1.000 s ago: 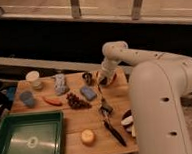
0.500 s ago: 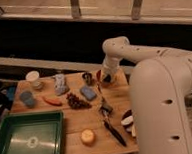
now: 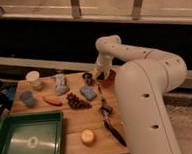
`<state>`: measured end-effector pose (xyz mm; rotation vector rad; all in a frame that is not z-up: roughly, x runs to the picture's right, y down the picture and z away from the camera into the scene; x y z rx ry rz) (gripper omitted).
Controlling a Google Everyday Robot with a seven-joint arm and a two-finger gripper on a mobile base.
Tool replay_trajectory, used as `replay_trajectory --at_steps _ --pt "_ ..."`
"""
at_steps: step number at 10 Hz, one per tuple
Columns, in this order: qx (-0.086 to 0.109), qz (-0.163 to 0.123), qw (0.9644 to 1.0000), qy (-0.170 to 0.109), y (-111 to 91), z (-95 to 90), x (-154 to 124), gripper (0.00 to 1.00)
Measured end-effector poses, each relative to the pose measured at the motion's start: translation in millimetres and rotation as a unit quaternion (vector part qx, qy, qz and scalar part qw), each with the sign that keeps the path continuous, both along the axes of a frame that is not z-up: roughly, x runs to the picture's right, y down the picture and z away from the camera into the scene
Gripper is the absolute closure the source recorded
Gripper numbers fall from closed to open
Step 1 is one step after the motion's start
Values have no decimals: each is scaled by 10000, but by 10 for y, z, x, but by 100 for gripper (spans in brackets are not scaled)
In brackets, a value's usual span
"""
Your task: Wipe red bowl with eraser
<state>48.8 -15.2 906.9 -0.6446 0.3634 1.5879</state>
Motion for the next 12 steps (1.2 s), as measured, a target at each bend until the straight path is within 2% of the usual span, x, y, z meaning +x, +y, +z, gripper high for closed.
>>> replay_trajectory --at_steps 2,5,6,8,10,12 --pt "-46 -31 10000 72 182 -109 -56 100" --pt "-95 -106 9986 503 319 -289 272 100" --pt "-93 -99 9976 672 287 -318 419 100" --pt "-36 -60 9961 884 109 -240 617 100" --pt "42 -9 9961 884 -106 -70 648 100" --pt "104 -9 9967 807 -175 -12 577 100"
